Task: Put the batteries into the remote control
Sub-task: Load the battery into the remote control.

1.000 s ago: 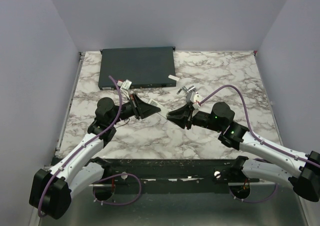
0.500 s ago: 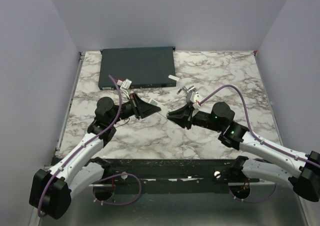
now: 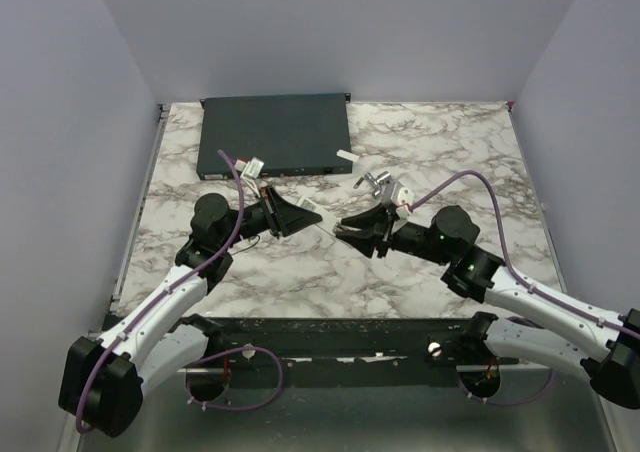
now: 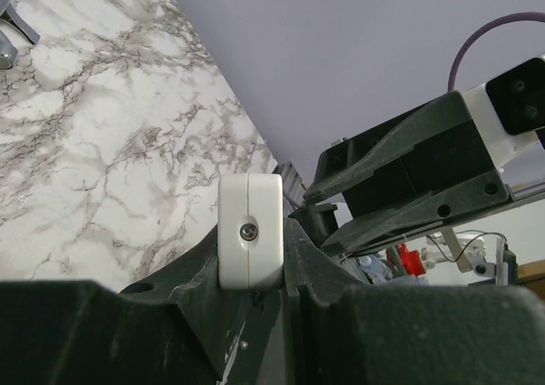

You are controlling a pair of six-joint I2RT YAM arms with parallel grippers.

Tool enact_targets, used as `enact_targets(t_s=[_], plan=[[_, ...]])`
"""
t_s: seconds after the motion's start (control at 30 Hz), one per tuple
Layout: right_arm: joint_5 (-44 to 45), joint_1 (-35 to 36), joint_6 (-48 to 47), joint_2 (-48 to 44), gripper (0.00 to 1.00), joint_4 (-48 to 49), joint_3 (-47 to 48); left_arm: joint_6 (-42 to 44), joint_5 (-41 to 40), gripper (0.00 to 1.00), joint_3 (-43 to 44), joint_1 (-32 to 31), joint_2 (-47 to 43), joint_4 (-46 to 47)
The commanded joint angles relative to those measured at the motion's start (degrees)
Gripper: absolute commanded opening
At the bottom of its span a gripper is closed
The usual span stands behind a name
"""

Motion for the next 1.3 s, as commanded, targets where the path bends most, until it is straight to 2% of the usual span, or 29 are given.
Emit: enact_targets(t_s=[0.0, 0.13, 0.27, 0.57, 0.67, 0.9, 1.27], plan=[[2.02, 0.14, 0.23, -1.98, 0.38, 3.14, -0.59, -0.04, 0.33, 0.00, 1.49, -0.16, -0.15, 2.47], [3.30, 0.14, -0.71, -5.05, 0.40, 4.51, -1.81, 0.20, 2.17, 0.00, 1.68, -0.17, 0.11, 2.58], [2.82, 0.15, -4.85, -8.61, 0.44, 0.83, -1.48, 0.16, 6.59, 0.00, 1.92, -0.23, 1.18, 3.93], [-6.84, 0.22, -22.00, -16.50, 0.53, -16.98, 1.35, 1.64, 19.31, 0.00, 5.42, -2.28, 6.60, 3.94], [-8.65, 0.14, -28.21, -18.64, 0.56, -24.95, 3.28, 3.62, 21.78, 0.00, 7.47, -3.72, 8.41, 0.16], [-12.16, 0.15, -36.91, -21.48, 0.62, -36.65, 6.53, 5.50, 26.68, 0.00, 10.43, -5.82, 13.86, -5.40], [-23.98, 0.19, -41.89, -19.82, 0.74, -41.29, 7.21, 5.17, 29.08, 0.00, 13.89, -9.46, 20.61, -7.72]])
